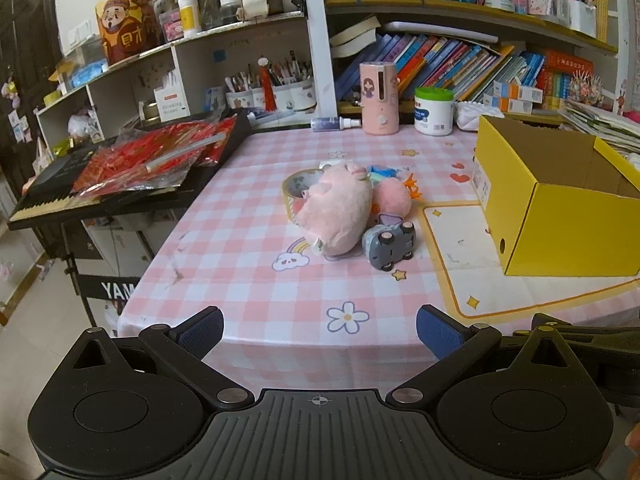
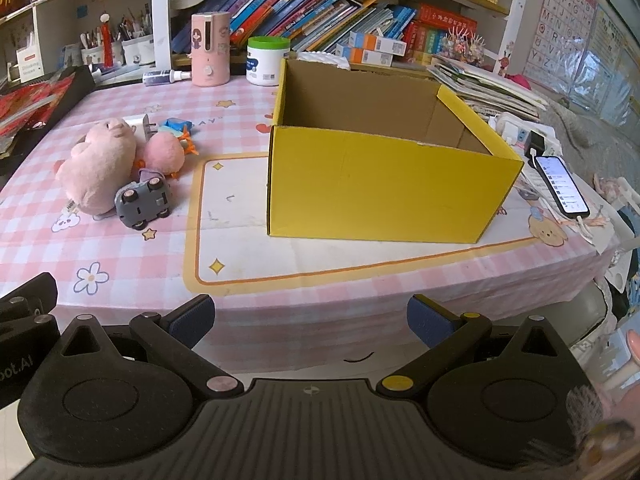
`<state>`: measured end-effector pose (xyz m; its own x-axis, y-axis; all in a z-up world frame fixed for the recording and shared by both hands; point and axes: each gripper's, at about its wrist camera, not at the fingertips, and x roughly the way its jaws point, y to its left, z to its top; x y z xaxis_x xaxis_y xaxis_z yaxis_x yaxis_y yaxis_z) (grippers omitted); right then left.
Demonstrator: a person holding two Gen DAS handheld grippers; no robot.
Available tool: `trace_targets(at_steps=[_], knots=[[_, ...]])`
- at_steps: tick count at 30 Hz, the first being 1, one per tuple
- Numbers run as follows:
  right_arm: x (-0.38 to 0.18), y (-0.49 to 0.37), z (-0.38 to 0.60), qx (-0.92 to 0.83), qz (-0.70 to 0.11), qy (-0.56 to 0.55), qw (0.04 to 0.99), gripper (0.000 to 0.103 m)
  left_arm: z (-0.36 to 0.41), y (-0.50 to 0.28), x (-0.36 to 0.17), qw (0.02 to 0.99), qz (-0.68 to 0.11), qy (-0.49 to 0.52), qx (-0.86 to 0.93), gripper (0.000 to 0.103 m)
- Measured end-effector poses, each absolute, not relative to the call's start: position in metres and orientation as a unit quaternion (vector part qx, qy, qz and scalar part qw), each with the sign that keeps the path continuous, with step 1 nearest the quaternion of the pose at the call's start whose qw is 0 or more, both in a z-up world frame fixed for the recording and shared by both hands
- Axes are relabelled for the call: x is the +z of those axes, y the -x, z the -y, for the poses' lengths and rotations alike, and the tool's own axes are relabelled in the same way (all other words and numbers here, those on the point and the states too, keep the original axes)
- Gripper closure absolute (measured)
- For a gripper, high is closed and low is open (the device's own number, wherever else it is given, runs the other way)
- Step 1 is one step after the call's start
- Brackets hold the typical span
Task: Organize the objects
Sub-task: 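Move both tools toward the toys beside the yellow box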
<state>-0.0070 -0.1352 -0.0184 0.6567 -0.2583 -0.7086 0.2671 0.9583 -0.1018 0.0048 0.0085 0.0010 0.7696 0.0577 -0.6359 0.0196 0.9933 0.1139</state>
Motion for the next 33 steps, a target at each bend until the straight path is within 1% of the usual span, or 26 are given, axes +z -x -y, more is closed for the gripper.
trace_targets(at_steps=[17,33], knots=[[-0.011,0.002,0.132,-0.137,-0.386,-0.006,0.912,0.000,-0.018,-0.006,0.007,0.942,-0.332,-0.042,-0.001,0.000],[-0.021,-0.026,0.115,-0.073,-0.408,-0.002,0.910,0.000,-0.044,-0.022,-0.001,0.934,-0.355,-0.010,0.043,0.000]])
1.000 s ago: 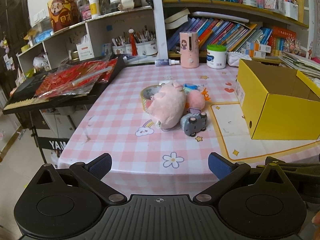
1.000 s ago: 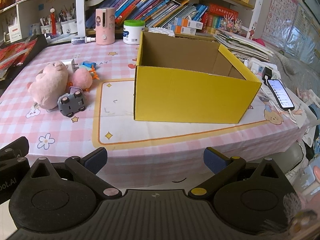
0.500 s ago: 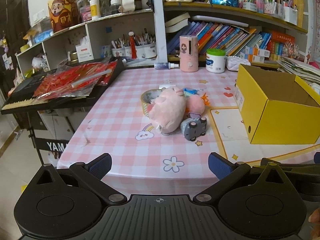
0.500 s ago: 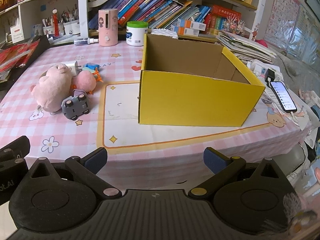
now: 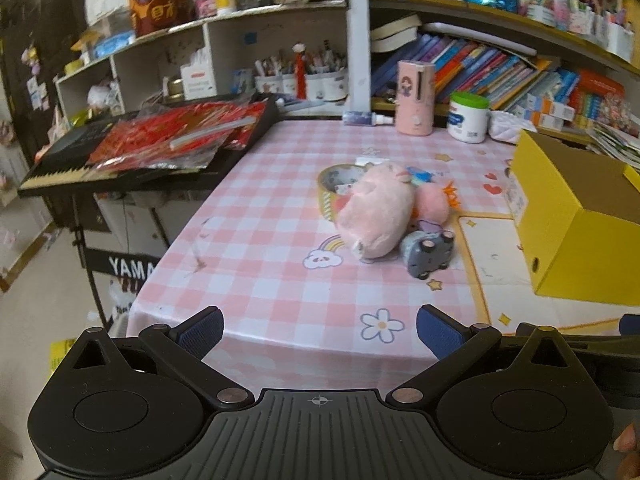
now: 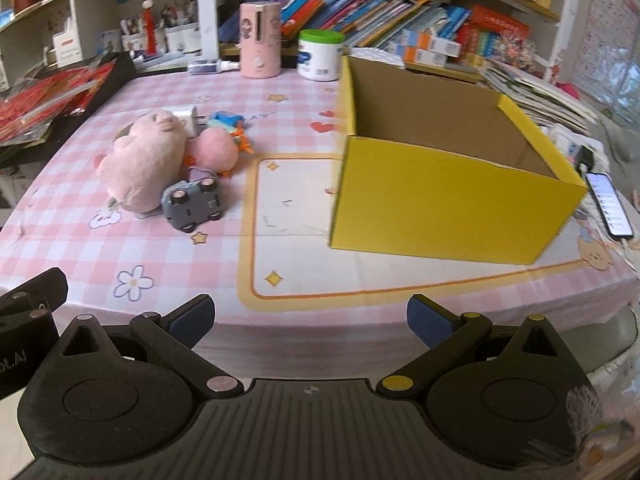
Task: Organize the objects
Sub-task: 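Move both tools toward the toys beside the yellow box, then grasp the grey toy truck with the right gripper while the left gripper grasps the pink plush pig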
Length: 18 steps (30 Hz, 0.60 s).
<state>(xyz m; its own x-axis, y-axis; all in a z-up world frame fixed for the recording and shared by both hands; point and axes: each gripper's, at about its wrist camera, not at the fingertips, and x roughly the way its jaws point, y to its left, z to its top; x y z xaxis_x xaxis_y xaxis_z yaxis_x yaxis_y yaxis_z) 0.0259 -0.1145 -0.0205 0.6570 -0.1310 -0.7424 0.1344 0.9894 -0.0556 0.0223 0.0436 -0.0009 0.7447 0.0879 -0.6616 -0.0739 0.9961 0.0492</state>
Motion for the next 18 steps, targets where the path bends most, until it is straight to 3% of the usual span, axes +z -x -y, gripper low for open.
trace_targets(at_steps=[18], knots=[[-0.025,-0.098,0.091,0.074,-0.413,0.009,0.908,0.003,-0.077,-0.062,-0.003,0.927,-0.354,0.041,0.119,0.000]])
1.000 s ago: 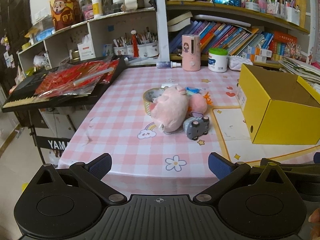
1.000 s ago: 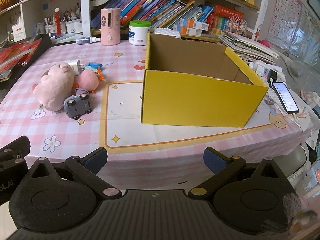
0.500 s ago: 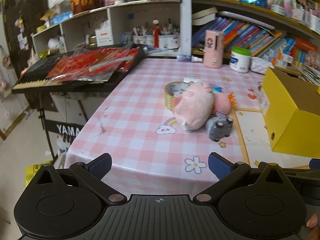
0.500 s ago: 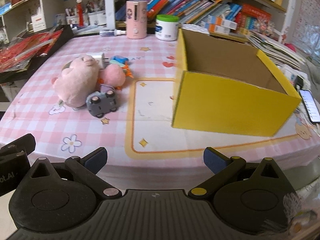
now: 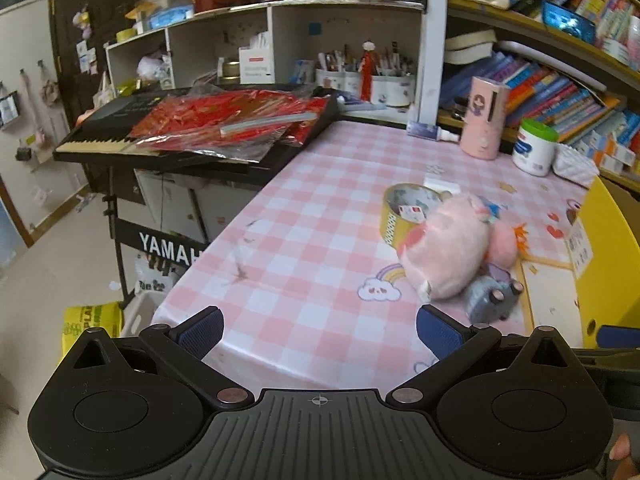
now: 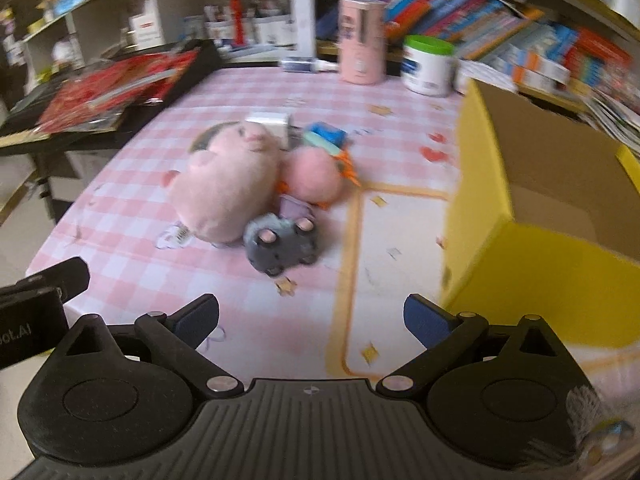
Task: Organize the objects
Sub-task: 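Grasp the grey toy truck with the right gripper while the left gripper grasps the pink plush pig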
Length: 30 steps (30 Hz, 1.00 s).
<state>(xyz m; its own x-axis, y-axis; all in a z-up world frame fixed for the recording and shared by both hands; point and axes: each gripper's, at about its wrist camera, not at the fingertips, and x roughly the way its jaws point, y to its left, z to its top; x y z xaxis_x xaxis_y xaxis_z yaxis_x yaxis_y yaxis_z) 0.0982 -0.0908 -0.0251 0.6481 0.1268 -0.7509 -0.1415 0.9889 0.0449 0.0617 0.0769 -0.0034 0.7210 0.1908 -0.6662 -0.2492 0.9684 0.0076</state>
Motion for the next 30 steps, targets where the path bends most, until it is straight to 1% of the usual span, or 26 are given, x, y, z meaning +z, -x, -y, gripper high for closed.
trace_targets(at_steps=[5,13,15,19,23,25,26,27,28,30], knots=[[-0.029,-0.117,0.083,0.127,-0.406,0.038,0.904,0.007,-0.081,-0.075,-0.007,0.922,-0.359,0.056,0.131,0.000],[-0.043,-0.149,0.080,0.161,-0.423,0.053,0.890,0.008,-0.084,-0.093,-0.013,0.916,-0.365,0.081,0.148,0.000],[-0.048,-0.157,0.080,0.167,-0.428,0.055,0.886,0.012,-0.083,-0.097,-0.013,0.916,-0.363,0.084,0.149,0.000],[-0.054,-0.167,0.078,0.184,-0.436,0.059,0.879,0.013,-0.079,-0.102,-0.014,0.917,-0.359,0.081,0.152,0.000],[-0.062,-0.175,0.075,0.203,-0.440,0.067,0.872,0.021,-0.078,-0.108,-0.015,0.917,-0.360,0.081,0.154,0.000],[-0.066,-0.179,0.073,0.207,-0.441,0.073,0.870,0.023,-0.077,-0.110,-0.015,0.916,-0.362,0.084,0.154,0.000],[-0.068,-0.181,0.073,0.208,-0.438,0.078,0.871,0.026,-0.076,-0.112,-0.015,0.915,-0.362,0.085,0.154,0.000],[-0.069,-0.182,0.073,0.209,-0.436,0.082,0.871,0.036,-0.075,-0.114,-0.015,0.915,-0.362,0.086,0.153,0.000],[-0.071,-0.184,0.074,0.212,-0.437,0.083,0.870,0.042,-0.074,-0.115,-0.015,0.916,-0.361,0.087,0.150,0.000],[-0.072,-0.187,0.079,0.220,-0.440,0.078,0.867,0.044,-0.070,-0.119,-0.014,0.919,-0.359,0.092,0.138,0.000]])
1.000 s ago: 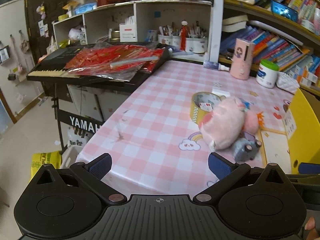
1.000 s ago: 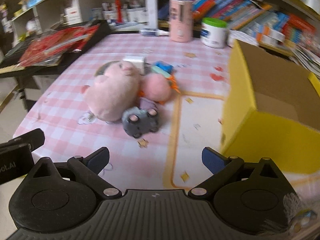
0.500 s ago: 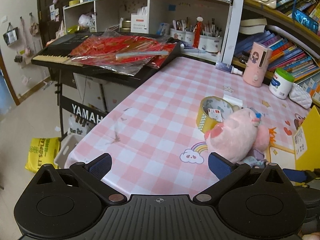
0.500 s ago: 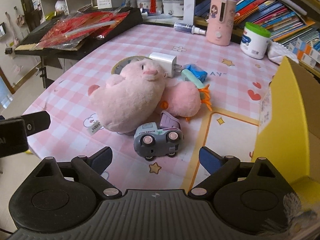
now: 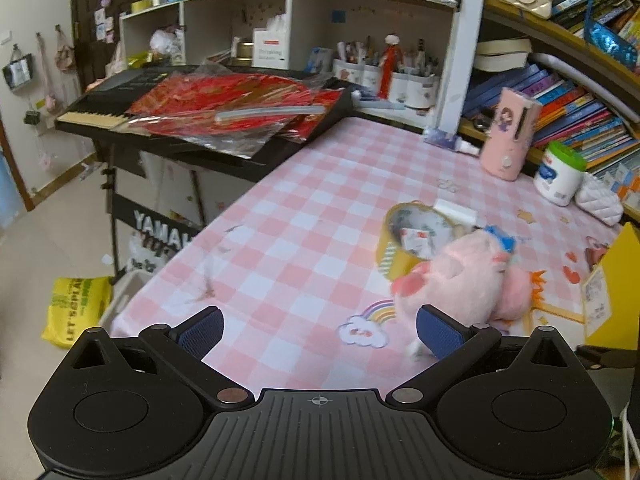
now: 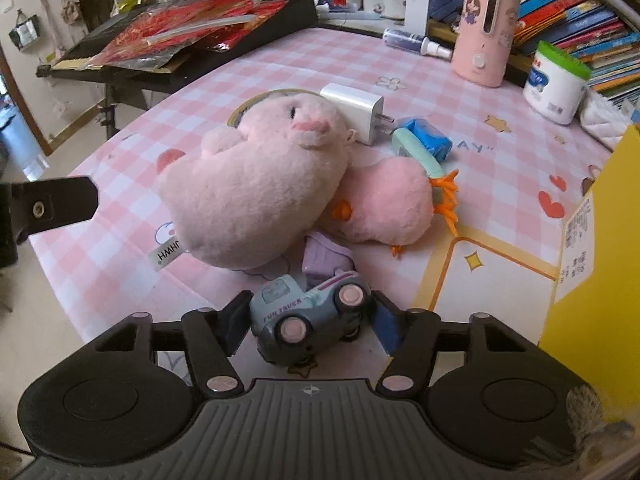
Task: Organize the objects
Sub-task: 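Grasp the grey toy truck with the right gripper while the left gripper grasps the pink plush pig, then lift the toy truck with the right gripper while the left gripper lifts the plush pig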
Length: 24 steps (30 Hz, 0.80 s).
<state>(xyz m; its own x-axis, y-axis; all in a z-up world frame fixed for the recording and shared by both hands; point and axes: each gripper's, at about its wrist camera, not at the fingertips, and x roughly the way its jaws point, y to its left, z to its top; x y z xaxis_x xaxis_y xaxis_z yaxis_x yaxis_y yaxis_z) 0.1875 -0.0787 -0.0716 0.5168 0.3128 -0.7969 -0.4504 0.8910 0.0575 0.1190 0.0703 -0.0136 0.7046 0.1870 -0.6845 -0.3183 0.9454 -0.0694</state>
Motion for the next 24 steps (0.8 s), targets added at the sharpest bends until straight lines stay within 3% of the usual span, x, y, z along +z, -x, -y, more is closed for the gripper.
trace_targets(at_steps=[7,18,21,23,24], knots=[[-0.058,-0.181,0.091,0.238,-0.409,0.100,0.875,0.044,-0.048,-0.144,-0.009,0.931,-0.348,0.087,0.066,0.000],[-0.050,-0.157,0.101,0.282,-0.379,0.172,0.864,0.043,0.001,-0.199,-0.033,0.915,-0.401,-0.031,-0.006,0.002],[-0.049,-0.154,0.104,0.278,-0.377,0.174,0.866,0.043,0.005,-0.205,-0.040,0.910,-0.412,-0.042,-0.009,0.010],[-0.049,-0.155,0.106,0.273,-0.379,0.172,0.867,0.044,0.006,-0.207,-0.044,0.908,-0.415,-0.054,0.000,0.024],[-0.049,-0.154,0.108,0.269,-0.381,0.171,0.868,0.044,0.003,-0.205,-0.045,0.908,-0.416,-0.052,-0.002,0.026]])
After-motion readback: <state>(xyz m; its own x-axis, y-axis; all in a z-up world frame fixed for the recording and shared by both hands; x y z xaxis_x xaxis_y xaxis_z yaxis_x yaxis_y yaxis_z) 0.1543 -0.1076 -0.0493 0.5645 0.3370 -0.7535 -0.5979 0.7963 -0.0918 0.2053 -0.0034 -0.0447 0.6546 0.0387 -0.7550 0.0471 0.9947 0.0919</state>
